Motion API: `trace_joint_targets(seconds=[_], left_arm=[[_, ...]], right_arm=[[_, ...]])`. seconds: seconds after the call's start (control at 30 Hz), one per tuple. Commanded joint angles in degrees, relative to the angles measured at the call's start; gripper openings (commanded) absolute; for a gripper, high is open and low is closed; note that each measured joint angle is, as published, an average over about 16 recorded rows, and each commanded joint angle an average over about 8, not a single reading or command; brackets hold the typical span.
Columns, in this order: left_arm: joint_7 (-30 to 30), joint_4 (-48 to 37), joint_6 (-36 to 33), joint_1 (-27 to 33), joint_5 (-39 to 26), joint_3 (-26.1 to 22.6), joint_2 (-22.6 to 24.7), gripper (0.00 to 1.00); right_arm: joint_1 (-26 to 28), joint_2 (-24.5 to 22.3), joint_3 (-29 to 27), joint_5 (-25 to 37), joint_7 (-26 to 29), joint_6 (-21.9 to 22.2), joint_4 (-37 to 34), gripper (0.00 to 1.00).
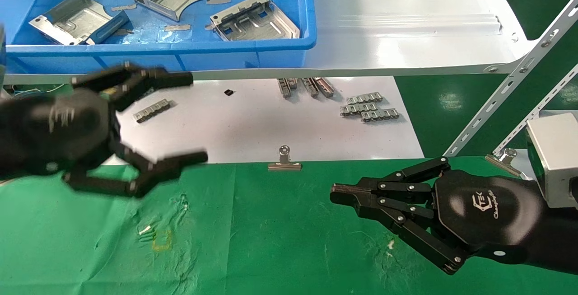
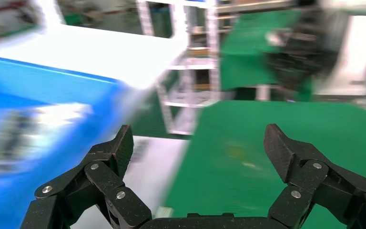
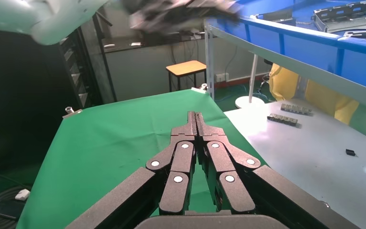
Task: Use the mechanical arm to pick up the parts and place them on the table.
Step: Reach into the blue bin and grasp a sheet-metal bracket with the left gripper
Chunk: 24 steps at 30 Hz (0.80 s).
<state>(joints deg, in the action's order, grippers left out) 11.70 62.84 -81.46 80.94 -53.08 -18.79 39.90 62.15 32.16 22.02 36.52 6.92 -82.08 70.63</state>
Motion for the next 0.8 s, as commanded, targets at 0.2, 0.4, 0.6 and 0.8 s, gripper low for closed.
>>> trace_joint_targets(seconds=[0.2,0.4,0.6,0.8], left_arm=[[-1.69,-19.3,5.2,18.25,-12.11,-4.77,9.15,1.0],[-5.84,-38.62,18.84,29.04,-21.5,-8.04,17.79,1.0],[-7.28,-51.1,30.78,34.25,-26.76,-10.25,24.01,0.55],[-7.68,-57.01,33.83,36.94,-28.96,-11.59,26.78,0.0]], right_arm=[[0.0,0.0,0.0,0.0,0.0,0.0,0.0,0.0],[0.0,0.0,0.0,0.0,0.0,0.0,0.0,0.0],[0.0,0.0,0.0,0.0,0.0,0.0,0.0,0.31],[0.0,0.0,0.0,0.0,0.0,0.0,0.0,1.0]])
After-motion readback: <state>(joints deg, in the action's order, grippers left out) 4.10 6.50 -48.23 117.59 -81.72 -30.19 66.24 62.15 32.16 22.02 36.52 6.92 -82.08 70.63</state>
